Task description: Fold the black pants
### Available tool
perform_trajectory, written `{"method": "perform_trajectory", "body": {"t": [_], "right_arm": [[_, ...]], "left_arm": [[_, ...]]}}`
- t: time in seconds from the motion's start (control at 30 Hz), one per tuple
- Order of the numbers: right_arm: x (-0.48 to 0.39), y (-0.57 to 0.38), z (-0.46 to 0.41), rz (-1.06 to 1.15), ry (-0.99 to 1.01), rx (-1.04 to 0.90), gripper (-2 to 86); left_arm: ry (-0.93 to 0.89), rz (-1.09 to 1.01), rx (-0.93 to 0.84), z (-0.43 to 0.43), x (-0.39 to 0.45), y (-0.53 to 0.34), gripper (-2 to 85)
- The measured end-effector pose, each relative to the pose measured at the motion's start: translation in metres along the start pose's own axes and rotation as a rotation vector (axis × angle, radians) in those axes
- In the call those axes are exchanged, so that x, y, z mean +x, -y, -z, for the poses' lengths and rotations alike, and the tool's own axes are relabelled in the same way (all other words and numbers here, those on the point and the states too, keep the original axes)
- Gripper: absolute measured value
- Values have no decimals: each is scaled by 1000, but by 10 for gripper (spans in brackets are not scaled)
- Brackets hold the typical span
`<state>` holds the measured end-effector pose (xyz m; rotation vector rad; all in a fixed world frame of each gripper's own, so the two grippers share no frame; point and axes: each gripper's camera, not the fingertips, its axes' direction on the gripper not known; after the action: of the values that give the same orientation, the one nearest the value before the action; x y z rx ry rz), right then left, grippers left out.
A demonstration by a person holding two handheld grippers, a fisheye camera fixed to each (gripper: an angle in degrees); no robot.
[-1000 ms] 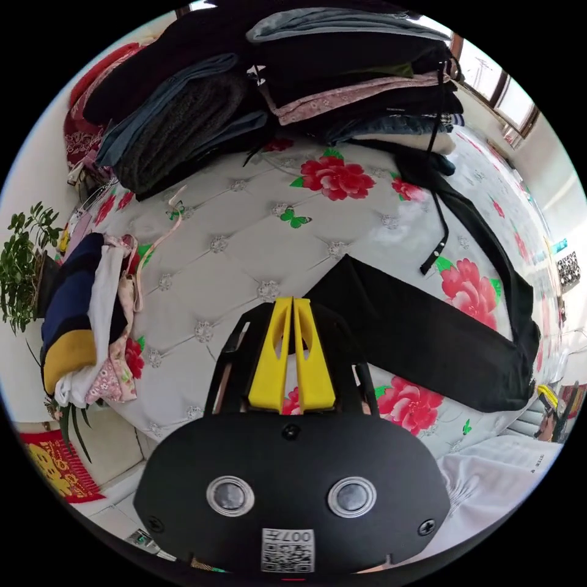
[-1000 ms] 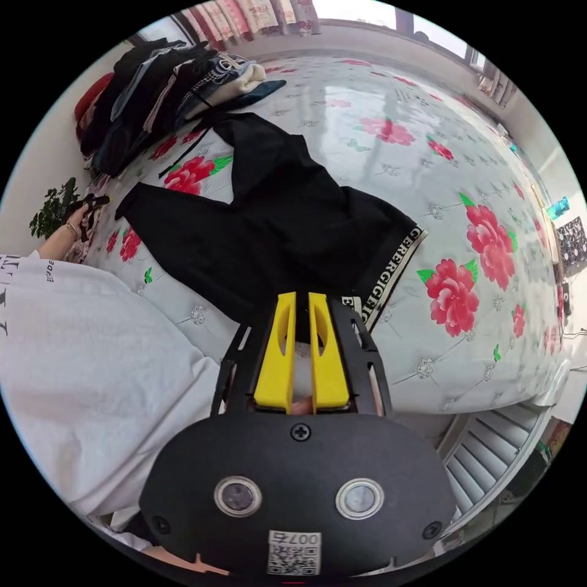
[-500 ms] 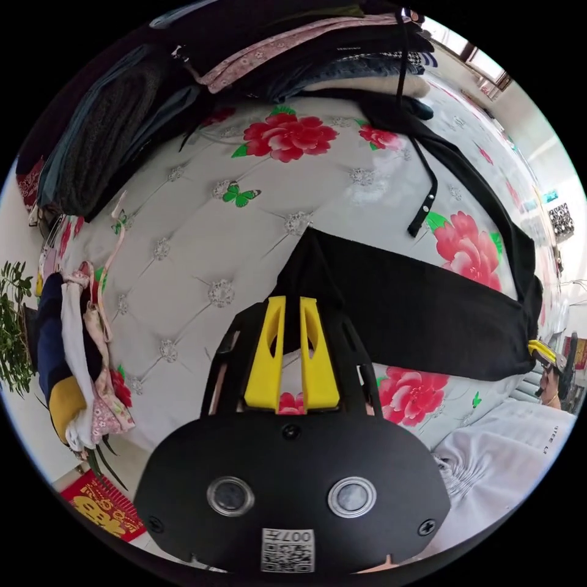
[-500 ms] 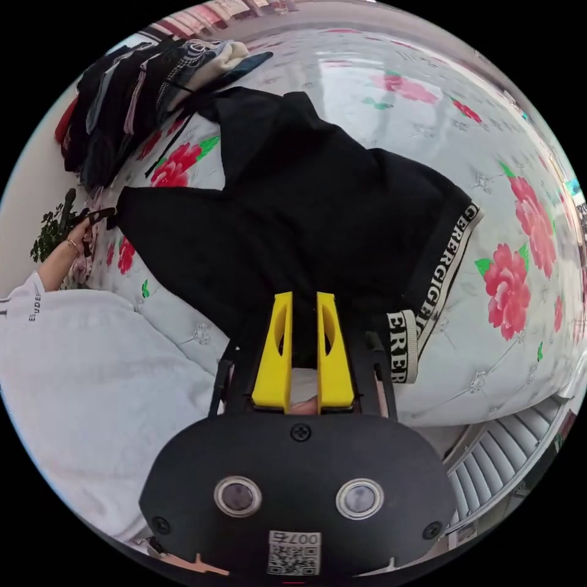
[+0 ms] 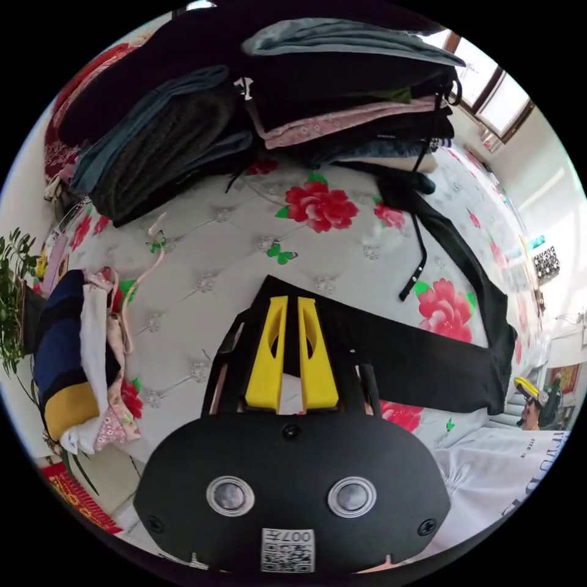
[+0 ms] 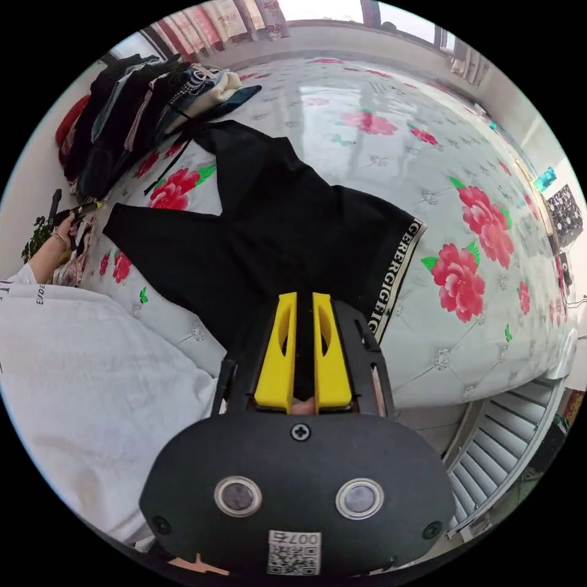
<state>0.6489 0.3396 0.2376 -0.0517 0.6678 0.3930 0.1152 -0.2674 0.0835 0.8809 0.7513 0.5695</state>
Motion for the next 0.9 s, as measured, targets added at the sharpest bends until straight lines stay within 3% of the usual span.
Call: {"method": "perform_trajectory", "body": {"t": [0.13, 0.3, 0.4, 0.53, 0.73, 0.9], "right_arm": [[-29, 33, -47, 125, 19, -155, 21], [-26, 7, -50, 275, -146, -188, 13], [9, -3, -41, 211, -143, -224, 6], [59, -2, -27, -6, 6, -256, 1], [70, 16, 30, -121, 69, 63, 2], [55, 61, 30, -101, 157, 141, 21]], "left_arm": [[73, -140, -164, -52, 56, -23, 29], [212, -223, -115, -58, 91, -70, -8], [75, -235, -204, -55, 95, -93, -9], [-117, -159, -279, -52, 85, -123, -7], [-103, -107, -61, -8, 63, -91, 51], [-106, -213, 8, -29, 91, 29, 89]]}}
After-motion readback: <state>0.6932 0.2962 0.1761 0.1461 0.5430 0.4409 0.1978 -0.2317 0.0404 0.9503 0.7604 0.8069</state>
